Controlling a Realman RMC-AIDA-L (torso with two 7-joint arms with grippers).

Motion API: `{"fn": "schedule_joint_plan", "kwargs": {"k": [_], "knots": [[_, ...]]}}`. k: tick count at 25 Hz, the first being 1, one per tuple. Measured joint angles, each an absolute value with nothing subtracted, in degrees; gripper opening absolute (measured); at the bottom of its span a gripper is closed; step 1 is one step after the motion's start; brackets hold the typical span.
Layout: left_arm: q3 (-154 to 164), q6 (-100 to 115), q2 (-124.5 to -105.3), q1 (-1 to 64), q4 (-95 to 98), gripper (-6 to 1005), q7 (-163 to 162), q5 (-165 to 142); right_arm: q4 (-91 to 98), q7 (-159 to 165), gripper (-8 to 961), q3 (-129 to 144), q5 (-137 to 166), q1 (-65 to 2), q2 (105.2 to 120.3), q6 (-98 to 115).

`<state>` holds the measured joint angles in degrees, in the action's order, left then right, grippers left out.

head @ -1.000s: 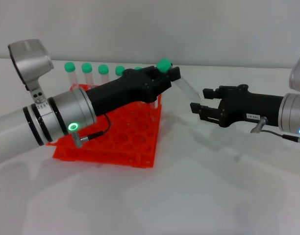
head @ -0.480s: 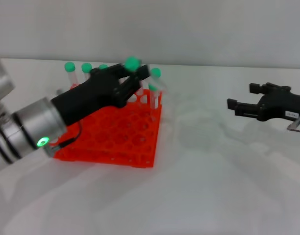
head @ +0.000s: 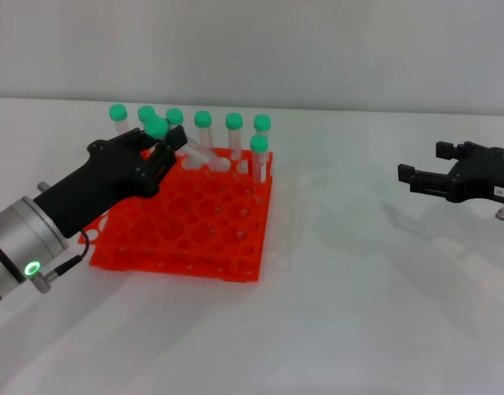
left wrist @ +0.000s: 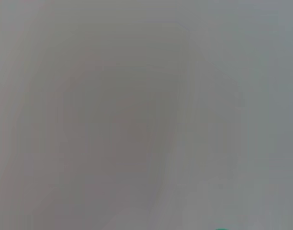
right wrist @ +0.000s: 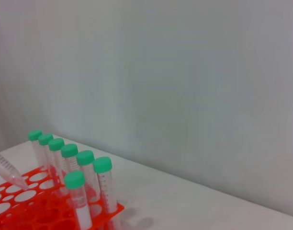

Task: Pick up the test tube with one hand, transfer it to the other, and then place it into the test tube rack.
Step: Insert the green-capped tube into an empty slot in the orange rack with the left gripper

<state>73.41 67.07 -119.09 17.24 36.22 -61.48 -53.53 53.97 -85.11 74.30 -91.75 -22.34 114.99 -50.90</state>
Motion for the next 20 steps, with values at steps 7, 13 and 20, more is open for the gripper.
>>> {"fn": "schedule_joint_plan", "kwargs": {"k": [7, 13, 20], "knots": [[73.5, 61.8, -119.09, 18.6, 36.2, 216, -61.0, -53.2, 53.3, -85.0, 861, 74.3, -91.7, -22.8, 115.05, -50.9], [73.8, 59.1, -119.09, 20.5, 35.4, 216, -61.0, -53.2, 53.1, -84.9, 858, 74.4, -92.1, -22.4, 115.17, -51.0], [73.5, 58.0, -119.09, 22.5, 32.3, 215, -61.5, -53.1, 52.6, -84.7, 857, 74.4, -92.3, -22.4, 115.31, -51.0]]}}
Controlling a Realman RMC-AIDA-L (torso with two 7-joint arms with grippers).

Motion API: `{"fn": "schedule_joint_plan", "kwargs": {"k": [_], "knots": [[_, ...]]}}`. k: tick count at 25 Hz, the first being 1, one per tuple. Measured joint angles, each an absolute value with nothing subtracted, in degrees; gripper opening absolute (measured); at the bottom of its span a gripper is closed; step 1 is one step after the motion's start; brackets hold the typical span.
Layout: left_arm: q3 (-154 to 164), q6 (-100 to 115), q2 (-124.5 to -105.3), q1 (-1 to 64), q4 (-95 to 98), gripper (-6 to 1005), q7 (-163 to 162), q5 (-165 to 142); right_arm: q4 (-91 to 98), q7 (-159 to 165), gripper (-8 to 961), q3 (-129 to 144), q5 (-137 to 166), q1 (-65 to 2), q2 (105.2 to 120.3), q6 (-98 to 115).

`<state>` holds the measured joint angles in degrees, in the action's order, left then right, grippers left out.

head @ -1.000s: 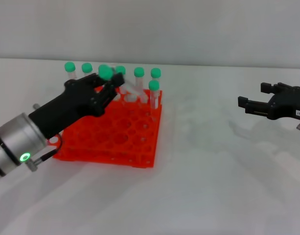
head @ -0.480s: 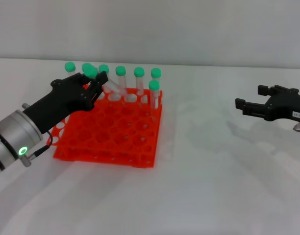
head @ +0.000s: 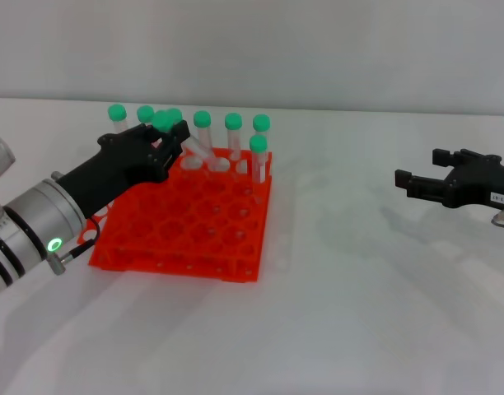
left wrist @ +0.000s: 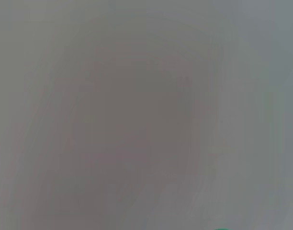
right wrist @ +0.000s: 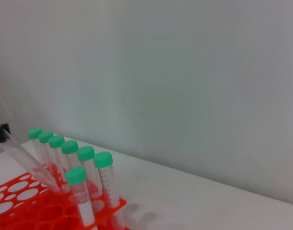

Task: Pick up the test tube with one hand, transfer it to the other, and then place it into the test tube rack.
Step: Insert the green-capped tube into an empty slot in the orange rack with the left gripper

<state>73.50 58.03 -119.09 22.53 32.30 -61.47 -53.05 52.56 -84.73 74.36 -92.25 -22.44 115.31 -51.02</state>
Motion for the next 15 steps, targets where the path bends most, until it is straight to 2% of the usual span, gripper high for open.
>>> {"fn": "schedule_joint_plan", "kwargs": {"k": [15], "knots": [[73.5, 56.0, -119.27, 25.4, 28.2, 227, -60.8, -53.1, 52.6, -84.7, 857, 74.7, -93.1, -23.2, 115.49, -50.8]]}}
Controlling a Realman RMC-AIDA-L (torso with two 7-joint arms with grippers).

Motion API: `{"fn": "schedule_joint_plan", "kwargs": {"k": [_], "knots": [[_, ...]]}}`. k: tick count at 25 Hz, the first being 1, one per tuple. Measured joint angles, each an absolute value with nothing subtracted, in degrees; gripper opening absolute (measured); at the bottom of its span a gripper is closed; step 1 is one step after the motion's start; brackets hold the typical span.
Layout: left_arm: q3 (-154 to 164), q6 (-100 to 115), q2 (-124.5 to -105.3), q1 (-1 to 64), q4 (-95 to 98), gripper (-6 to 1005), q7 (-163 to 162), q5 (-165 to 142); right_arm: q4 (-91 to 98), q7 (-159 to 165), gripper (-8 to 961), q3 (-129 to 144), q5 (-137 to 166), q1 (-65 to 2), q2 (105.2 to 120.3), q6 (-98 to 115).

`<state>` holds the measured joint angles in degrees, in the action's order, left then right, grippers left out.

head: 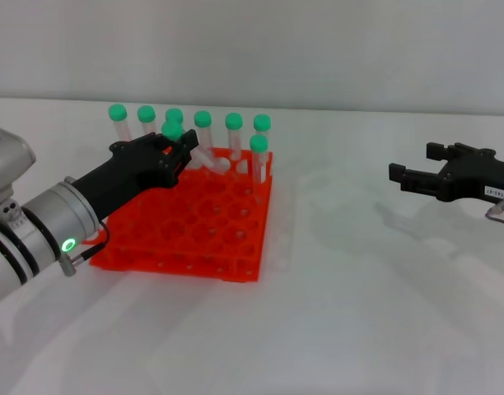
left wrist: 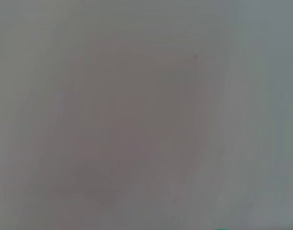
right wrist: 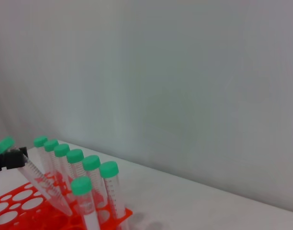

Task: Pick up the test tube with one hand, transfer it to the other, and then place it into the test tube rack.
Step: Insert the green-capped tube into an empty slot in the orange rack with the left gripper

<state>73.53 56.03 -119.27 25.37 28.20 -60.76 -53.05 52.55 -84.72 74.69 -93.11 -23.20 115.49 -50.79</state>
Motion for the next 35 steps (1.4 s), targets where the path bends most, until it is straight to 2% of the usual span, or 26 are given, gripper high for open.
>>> {"fn": "schedule_joint_plan", "kwargs": {"k": [14, 35], "knots": [[73.8, 53.8, -119.18, 29.1, 24.3, 240, -60.4, -53.3, 51.8, -84.7, 858, 74.9, -93.9, -24.0, 115.49, -50.5], [74.3, 58.4, -119.26, 27.0, 25.1, 260, -59.8, -52.7, 51.1, -84.7, 858, 74.9, -93.9, -24.3, 115.48, -50.5]]}}
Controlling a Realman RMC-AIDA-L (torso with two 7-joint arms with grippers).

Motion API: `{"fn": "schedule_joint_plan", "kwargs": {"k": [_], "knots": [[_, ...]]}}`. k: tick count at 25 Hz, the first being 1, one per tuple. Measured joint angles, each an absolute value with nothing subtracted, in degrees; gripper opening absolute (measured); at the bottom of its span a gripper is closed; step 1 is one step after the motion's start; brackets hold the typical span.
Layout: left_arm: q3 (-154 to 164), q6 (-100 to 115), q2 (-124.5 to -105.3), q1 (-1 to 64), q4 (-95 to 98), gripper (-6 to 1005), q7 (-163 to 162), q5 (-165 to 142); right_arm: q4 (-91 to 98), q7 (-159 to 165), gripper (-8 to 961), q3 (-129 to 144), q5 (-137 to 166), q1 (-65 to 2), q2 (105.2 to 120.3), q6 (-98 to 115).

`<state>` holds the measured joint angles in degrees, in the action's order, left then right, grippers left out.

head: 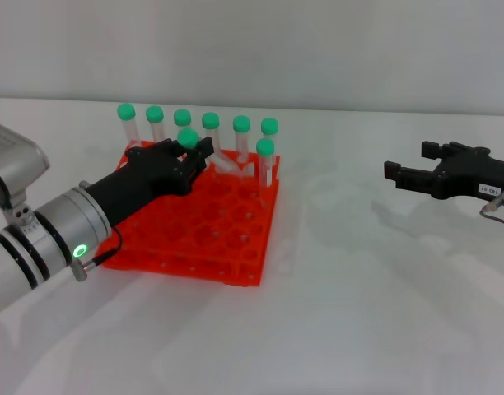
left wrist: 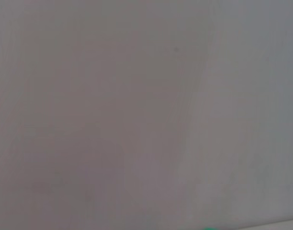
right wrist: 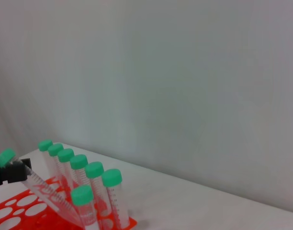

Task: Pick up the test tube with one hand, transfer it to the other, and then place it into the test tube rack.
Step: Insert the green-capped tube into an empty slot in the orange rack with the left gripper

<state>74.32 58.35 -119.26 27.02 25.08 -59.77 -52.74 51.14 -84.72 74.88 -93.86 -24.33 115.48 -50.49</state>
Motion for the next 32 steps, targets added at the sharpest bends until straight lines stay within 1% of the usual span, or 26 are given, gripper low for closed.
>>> {"fn": "schedule_joint_plan", "kwargs": {"k": [21, 32], "knots": [[75.4, 58.4, -119.44, 26.4, 24.6, 279, -59.9, -51.8, 50.6, -84.7, 857, 74.9, -93.9, -24.4, 115.48, -50.6], [75.4, 60.6, -119.44, 24.6, 24.9, 289, -59.7, -50.8, 50.4, -84.7, 857, 74.9, -93.9, -24.5, 115.49, -50.5]]}}
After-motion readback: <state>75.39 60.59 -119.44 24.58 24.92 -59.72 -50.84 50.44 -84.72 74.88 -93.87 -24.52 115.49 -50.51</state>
